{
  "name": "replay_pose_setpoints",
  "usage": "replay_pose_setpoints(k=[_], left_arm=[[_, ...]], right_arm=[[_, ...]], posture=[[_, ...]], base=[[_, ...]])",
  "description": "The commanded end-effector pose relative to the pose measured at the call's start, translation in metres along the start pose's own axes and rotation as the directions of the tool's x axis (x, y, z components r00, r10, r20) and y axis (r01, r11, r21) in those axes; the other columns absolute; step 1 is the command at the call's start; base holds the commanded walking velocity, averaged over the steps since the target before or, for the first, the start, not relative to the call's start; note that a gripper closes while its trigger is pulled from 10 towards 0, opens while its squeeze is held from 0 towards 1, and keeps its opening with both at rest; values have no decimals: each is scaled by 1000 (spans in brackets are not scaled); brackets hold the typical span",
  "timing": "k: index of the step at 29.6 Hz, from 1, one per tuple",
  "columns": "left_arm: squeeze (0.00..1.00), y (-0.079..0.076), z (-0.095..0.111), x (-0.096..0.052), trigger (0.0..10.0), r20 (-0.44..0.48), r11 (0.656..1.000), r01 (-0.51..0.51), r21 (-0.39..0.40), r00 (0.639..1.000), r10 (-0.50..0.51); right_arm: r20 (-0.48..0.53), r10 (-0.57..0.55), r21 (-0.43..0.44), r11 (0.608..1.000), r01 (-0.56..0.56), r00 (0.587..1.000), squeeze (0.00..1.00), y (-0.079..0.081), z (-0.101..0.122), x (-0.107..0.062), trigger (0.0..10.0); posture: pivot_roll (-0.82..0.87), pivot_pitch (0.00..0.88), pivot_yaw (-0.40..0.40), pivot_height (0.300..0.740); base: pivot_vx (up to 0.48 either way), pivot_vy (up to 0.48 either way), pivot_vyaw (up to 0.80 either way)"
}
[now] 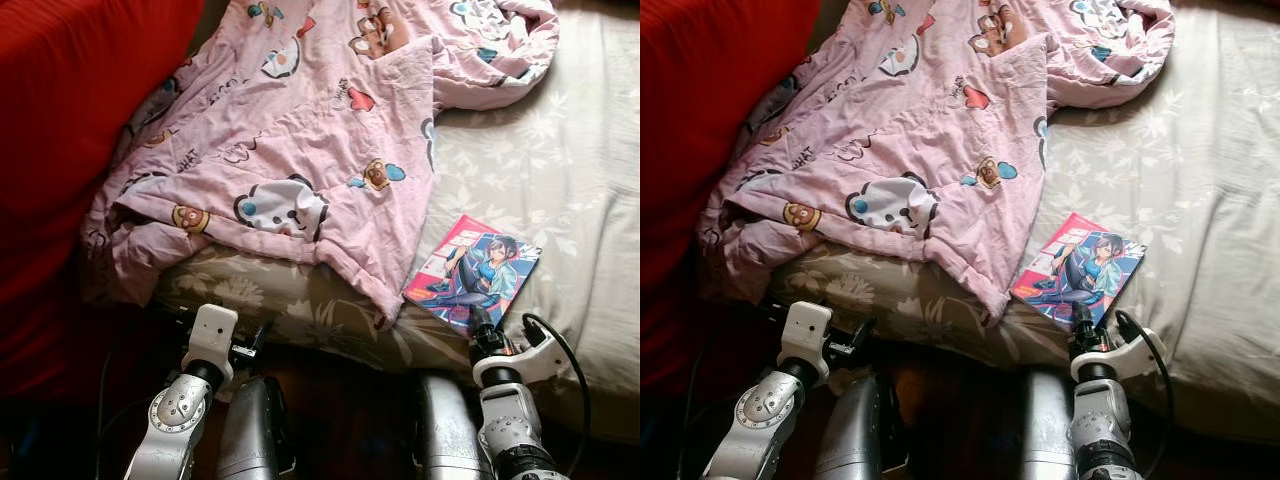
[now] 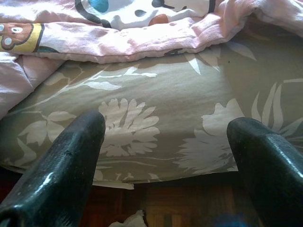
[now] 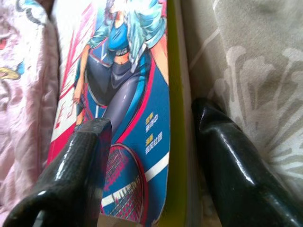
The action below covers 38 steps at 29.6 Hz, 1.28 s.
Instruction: Clean up the room
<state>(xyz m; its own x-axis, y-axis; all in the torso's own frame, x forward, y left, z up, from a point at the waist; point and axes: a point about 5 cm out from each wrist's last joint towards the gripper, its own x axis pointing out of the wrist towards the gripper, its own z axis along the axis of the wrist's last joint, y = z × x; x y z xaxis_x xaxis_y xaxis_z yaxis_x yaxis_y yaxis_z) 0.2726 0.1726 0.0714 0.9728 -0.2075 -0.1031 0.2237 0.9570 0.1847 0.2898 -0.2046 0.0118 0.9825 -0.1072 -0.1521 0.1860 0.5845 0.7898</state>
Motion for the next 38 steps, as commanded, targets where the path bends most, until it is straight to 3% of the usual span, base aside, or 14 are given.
replay_pose_setpoints(k=[1,2,3,4,5,6,22,28,29,32,38], left_arm=[[0,5,-7,-5,10000,-38,1000,-4,15,999,5],[0,5,-7,-5,10000,-38,1000,-4,15,999,4],[0,5,-7,-5,10000,-37,1000,-3,15,999,3],[0,4,-7,-5,10000,-37,1000,-3,15,999,3],[0,4,-7,-5,10000,-37,1000,-3,15,999,3],[0,4,-7,-5,10000,-37,1000,-3,15,999,4],[0,4,-7,-4,10000,-40,1000,-2,18,999,3],[0,4,-8,-3,10000,-41,1000,1,25,999,0],[0,3,-8,-2,10000,-41,999,7,38,999,-5],[0,3,-8,-2,10000,-41,999,6,36,999,-4],[0,2,-8,-2,10000,-41,999,4,33,999,-3]], right_arm=[[-141,-7,31,999,11,990,0,-2,-33,-12,10000],[-141,-3,28,1000,7,990,0,-1,-33,-11,10000],[-136,-14,30,999,19,991,0,-3,-32,-11,4588],[-136,-16,32,999,21,991,0,-3,-32,-11,4588],[-135,-16,32,999,21,991,0,-4,-31,-11,3020],[-134,-15,32,999,20,991,0,-4,-31,-11,0],[-117,-19,12,1000,21,993,0,-5,-27,-10,0],[-94,-22,-40,999,19,995,0,-3,-23,-8,0],[-45,47,-121,991,-53,998,0,9,-15,-3,0],[-4,121,-195,974,-120,993,0,22,-9,0,0],[107,179,-294,945,-141,978,0,36,4,-2,0]], posture=[[11,267,145,582],[10,266,145,582],[10,266,145,582],[10,266,145,582],[10,265,145,582],[9,264,144,582],[8,253,143,582],[4,249,142,582],[1,243,139,582],[-3,243,137,582],[-6,242,131,582]], base=[[0,0,0],[0,0,0],[0,0,0],[0,0,0],[0,0,0],[0,0,0],[0,0,0],[0,0,0],[0,0,0],[0,0,0],[0,0,0]])
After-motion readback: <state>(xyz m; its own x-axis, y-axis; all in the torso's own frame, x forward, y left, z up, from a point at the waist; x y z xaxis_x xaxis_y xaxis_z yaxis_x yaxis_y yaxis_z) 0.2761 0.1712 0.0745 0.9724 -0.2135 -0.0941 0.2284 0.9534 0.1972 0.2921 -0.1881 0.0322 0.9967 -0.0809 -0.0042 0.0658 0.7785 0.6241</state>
